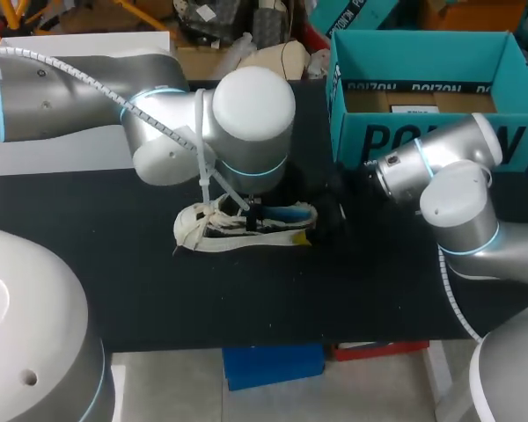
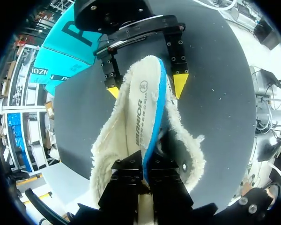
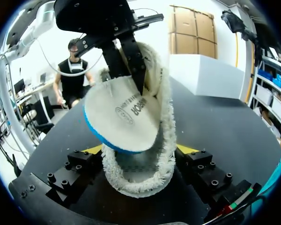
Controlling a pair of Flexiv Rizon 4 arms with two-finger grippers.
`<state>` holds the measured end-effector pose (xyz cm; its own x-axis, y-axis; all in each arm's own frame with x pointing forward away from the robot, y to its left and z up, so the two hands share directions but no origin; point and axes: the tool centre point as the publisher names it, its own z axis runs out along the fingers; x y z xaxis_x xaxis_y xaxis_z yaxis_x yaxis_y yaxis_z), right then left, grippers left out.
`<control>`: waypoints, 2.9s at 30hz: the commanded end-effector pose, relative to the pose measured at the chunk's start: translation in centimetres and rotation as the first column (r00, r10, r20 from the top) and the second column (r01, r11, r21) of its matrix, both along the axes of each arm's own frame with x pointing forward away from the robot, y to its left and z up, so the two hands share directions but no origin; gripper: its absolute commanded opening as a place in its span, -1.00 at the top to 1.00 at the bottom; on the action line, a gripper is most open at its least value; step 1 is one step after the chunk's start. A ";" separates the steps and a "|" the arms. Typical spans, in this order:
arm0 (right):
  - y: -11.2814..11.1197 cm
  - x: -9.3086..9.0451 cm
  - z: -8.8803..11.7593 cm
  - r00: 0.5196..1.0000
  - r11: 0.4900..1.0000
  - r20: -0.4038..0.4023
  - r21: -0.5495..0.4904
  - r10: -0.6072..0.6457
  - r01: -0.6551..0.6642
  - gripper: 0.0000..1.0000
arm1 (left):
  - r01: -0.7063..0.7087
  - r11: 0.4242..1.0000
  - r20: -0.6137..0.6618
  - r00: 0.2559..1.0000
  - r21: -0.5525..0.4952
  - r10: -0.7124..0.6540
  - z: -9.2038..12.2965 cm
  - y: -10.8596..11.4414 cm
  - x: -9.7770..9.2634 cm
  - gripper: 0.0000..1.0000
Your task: Take the shoe out of the shoebox, open the shoe tongue, remove and reinsert the insole, then place the shoe into the shoebox
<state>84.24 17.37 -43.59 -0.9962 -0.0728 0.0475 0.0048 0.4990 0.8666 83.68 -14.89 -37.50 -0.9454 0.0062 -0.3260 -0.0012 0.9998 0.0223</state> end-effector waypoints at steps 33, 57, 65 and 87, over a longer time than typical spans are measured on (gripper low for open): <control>0.0 0.1 -0.3 1.000 1.000 -0.001 -0.001 -0.001 0.001 1.00 | 0.206 0.963 -0.004 0.978 -0.172 -0.210 -1.6 -3.3 -0.9 0.19; 0.0 0.1 -0.3 1.000 1.000 -0.001 -0.001 -0.001 0.001 1.00 | 0.165 0.970 0.105 0.983 -0.177 -0.148 -1.8 -6.2 0.5 0.55; 0.0 0.1 -0.3 1.000 1.000 -0.001 -0.001 -0.001 0.001 1.00 | 0.159 0.969 0.103 0.985 -0.189 -0.142 -1.8 -6.7 0.7 0.55; 0.0 0.1 -0.3 1.000 1.000 -0.001 -0.001 -0.001 0.001 1.00 | 0.319 0.800 0.053 0.939 -0.509 -0.341 10.4 -7.4 -5.1 1.00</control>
